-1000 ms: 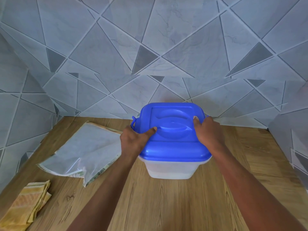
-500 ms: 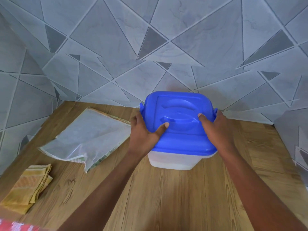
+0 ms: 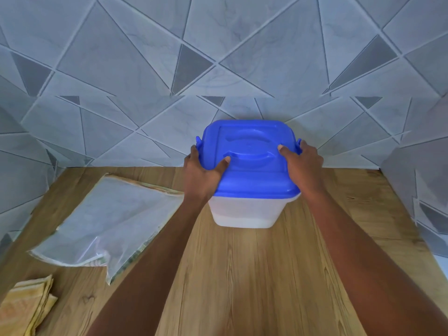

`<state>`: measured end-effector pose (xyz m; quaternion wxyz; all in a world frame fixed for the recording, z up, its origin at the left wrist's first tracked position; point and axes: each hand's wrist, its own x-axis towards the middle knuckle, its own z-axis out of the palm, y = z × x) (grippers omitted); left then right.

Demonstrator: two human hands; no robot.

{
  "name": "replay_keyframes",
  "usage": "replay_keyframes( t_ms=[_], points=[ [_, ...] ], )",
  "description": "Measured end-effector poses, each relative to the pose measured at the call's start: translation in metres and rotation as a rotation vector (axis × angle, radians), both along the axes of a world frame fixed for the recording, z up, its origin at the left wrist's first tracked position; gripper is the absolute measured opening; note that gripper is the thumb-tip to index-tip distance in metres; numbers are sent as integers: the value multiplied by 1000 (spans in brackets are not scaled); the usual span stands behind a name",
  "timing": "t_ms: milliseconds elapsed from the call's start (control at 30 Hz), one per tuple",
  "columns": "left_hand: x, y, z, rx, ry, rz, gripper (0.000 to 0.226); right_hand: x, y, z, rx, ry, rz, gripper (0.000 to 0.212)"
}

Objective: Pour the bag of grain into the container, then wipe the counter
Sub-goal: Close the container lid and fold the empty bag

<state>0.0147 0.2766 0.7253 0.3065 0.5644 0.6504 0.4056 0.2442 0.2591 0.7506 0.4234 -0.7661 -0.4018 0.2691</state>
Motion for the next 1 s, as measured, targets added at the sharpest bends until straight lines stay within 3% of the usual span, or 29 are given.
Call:
replay_keyframes(
  t_ms=[167, 267, 367, 500, 600, 833, 1000],
  points=[
    [6, 9, 3, -8, -16, 3, 94, 5, 12, 2, 27, 44, 17, 76],
    [2, -2, 2, -19, -66, 2, 91, 3, -4, -8, 88, 63, 28, 64],
    [2, -26, -1, 19, -138, 16, 73, -9, -41, -33, 198, 239, -51, 54],
    [-11, -70, -17, 20, -243, 75, 31, -41, -97, -81, 182, 297, -131, 62],
    [-37, -98, -36, 4, -159, 125, 39, -73, -122, -111, 106, 286, -19, 63],
    [-157, -131, -75, 4, 54, 232, 21, -176, -123, -135, -192, 245, 395, 18],
    [-276, -122, -95, -61, 290, 225, 22, -278, -112, -142, -411, 415, 454, 51]
  ],
)
